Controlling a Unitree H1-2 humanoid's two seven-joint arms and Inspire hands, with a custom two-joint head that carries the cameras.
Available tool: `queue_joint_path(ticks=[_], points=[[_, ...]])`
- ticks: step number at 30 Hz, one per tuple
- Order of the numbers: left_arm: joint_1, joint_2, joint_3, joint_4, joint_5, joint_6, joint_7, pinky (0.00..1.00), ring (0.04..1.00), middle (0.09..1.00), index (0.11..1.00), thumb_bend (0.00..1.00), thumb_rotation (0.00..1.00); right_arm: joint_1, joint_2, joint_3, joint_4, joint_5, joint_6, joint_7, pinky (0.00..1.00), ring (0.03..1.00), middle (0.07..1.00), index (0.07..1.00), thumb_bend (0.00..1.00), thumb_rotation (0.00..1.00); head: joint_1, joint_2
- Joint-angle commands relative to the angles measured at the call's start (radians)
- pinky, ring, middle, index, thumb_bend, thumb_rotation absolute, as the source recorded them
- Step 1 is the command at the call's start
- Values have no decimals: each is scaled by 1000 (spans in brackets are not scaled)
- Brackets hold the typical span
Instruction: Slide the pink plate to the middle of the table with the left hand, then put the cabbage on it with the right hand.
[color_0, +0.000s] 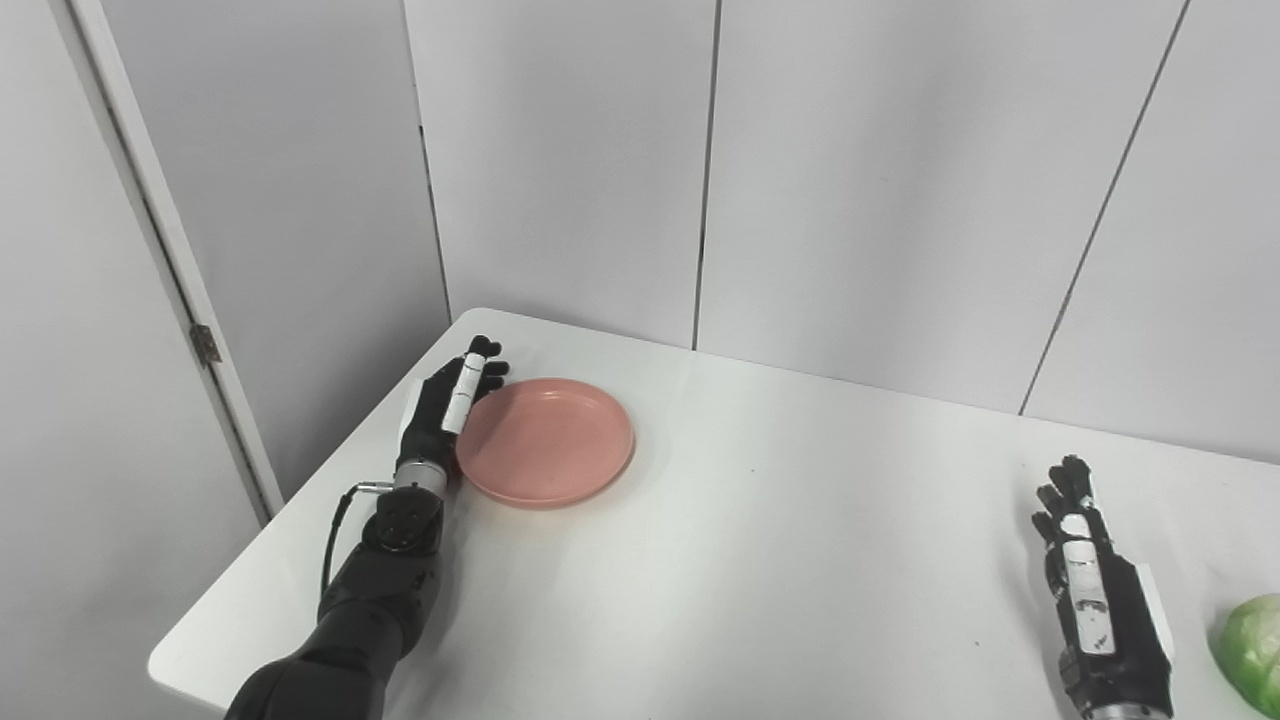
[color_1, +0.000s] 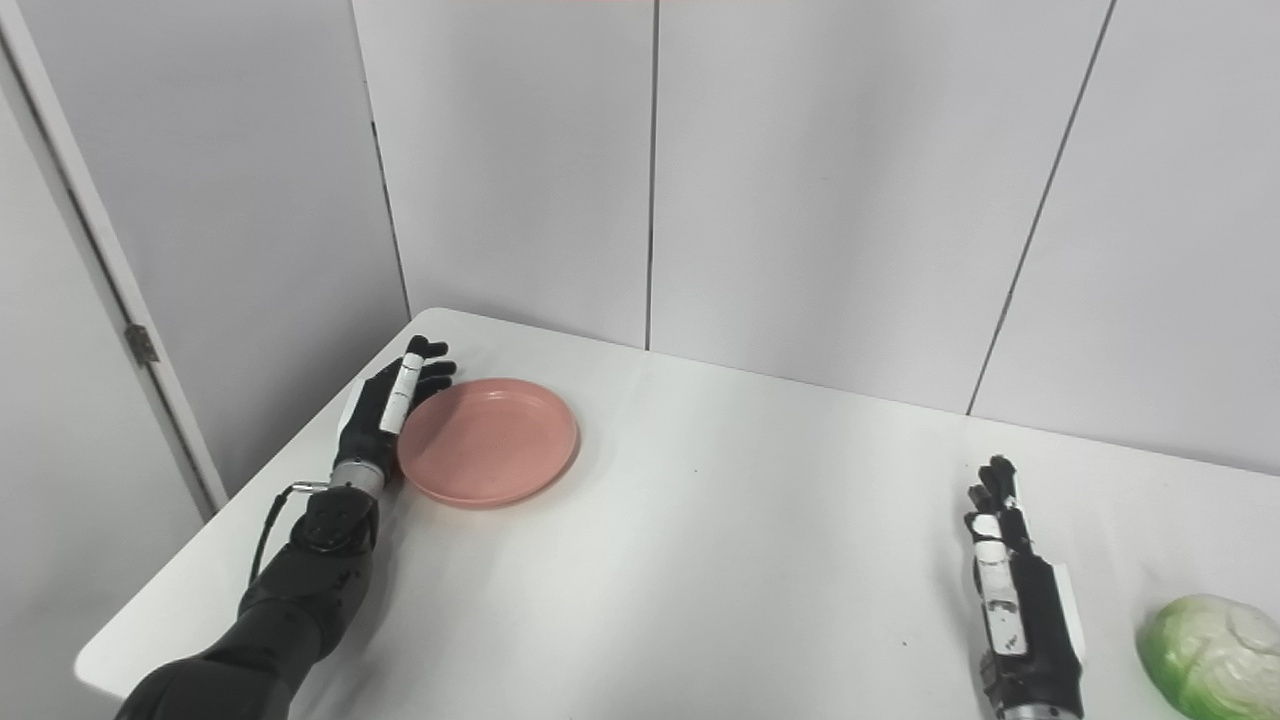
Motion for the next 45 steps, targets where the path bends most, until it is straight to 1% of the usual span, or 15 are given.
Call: queue_joint_path(ticks=[1,4,8,11,13,16,18,23,26,28,33,36,41,43,45], points=[[-56,-17,-6,1,-15,-22,-42,759,747,732,734,841,1000,26,8,2,1,1,-9,-1,1000,1000,1000,1000,666,937,-5,3],[-60,-30,-2,-3,-46,-21,-70,743,737,729,726,849,1000,24,11,1,3,-1,-13,-6,1000,1000,1000,1000,665,936,-16,6],[-58,-58,5,-46,-92,3,-111,745,738,723,713,859,1000,19,14,-3,5,23,0,7,1000,1000,1000,1000,691,917,-60,21],[-47,-90,10,-126,-119,51,-123,747,738,723,713,847,1000,22,13,-4,-18,20,13,0,1000,1000,1000,1000,684,917,-120,52],[-35,-116,10,-184,-129,86,-124,747,738,725,715,842,1000,27,10,-2,-42,15,20,-3,1000,1000,1000,1000,665,924,-146,62],[-7,-166,7,-258,-133,120,-119,750,740,727,720,848,1000,27,10,-4,-69,11,27,-9,1000,1000,1000,1000,680,950,-168,73],[4,-188,8,-276,-130,126,-118,749,735,722,720,850,1000,27,11,-4,-79,11,31,-10,1000,1000,1000,1000,689,955,-180,81],[27,-254,-39,-256,-95,94,-136,761,743,735,731,833,1000,33,10,-2,-128,5,67,-14,1000,1000,1000,1000,718,950,-201,106],[40,-292,-59,-270,-91,106,-139,778,743,726,718,848,1000,33,12,0,-141,-3,71,-21,1000,1000,1000,1000,722,965,-211,113],[48,-312,-73,-286,-90,108,-148,766,739,727,721,837,1000,32,18,0,-148,-8,71,-30,1000,1000,1000,1000,725,958,-248,125],[71,-344,-102,-346,-82,169,-149,779,745,730,725,847,1000,36,35,4,-200,-20,106,-52,1000,1000,1000,1000,721,951,-300,139],[83,-365,-119,-354,-74,171,-155,758,744,734,731,844,1000,41,42,7,-268,-33,145,-68,1000,1000,1000,1000,735,946,-331,149],[94,-374,-143,-344,-67,170,-187,799,754,749,746,835,1000,49,47,7,-350,-34,174,-76,1000,1000,1000,1000,710,945,-365,159],[100,-377,-146,-357,-68,186,-193,796,753,750,744,839,1000,52,48,10,-378,-41,187,-80,1000,1000,1000,1000,708,948,-414,167],[107,-380,-151,-374,-66,203,-198,793,755,747,740,835,1000,50,48,12,-400,-50,189,-86,1000,1000,1000,1000,706,962,-435,169]])
